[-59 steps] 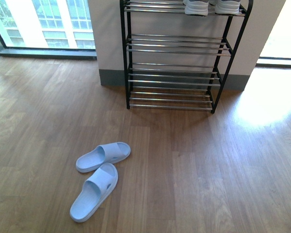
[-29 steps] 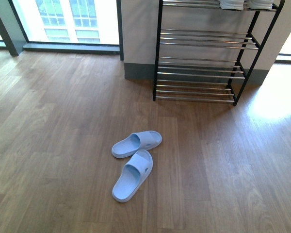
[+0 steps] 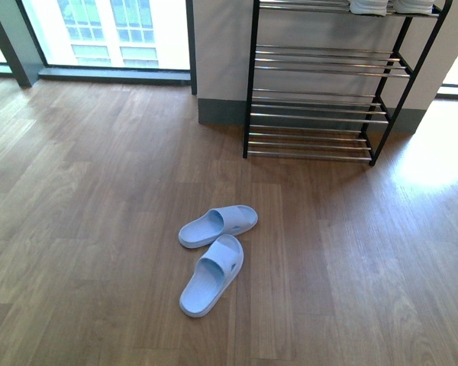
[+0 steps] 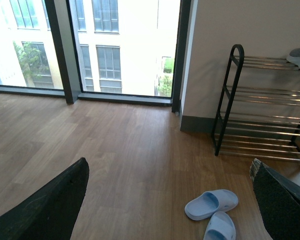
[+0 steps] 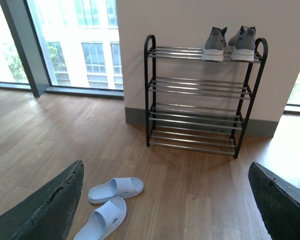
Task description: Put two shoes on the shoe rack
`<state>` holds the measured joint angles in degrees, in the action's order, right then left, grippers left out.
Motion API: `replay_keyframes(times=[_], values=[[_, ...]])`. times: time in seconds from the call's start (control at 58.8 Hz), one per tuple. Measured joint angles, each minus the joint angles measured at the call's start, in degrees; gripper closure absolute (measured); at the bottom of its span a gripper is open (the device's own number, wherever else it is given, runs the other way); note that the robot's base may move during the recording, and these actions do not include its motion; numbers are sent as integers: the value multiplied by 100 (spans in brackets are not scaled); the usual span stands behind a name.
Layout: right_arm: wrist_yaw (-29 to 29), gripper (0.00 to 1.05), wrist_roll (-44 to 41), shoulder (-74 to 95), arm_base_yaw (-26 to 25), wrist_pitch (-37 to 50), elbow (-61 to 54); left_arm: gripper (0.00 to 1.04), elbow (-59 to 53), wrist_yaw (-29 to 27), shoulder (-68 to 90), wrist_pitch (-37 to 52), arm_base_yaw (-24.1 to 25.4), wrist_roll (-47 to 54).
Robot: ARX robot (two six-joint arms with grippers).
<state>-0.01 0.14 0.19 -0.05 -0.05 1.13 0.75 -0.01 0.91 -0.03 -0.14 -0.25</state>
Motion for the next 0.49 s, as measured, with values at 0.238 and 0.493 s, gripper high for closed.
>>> replay_keyframes(times=[0.238, 0.493], values=[[2, 9, 0, 2, 0, 0, 0, 9, 0, 0, 0, 0, 0, 0], [0, 9, 0, -2, 0, 0, 0, 9, 0, 0, 0, 0, 0, 0]])
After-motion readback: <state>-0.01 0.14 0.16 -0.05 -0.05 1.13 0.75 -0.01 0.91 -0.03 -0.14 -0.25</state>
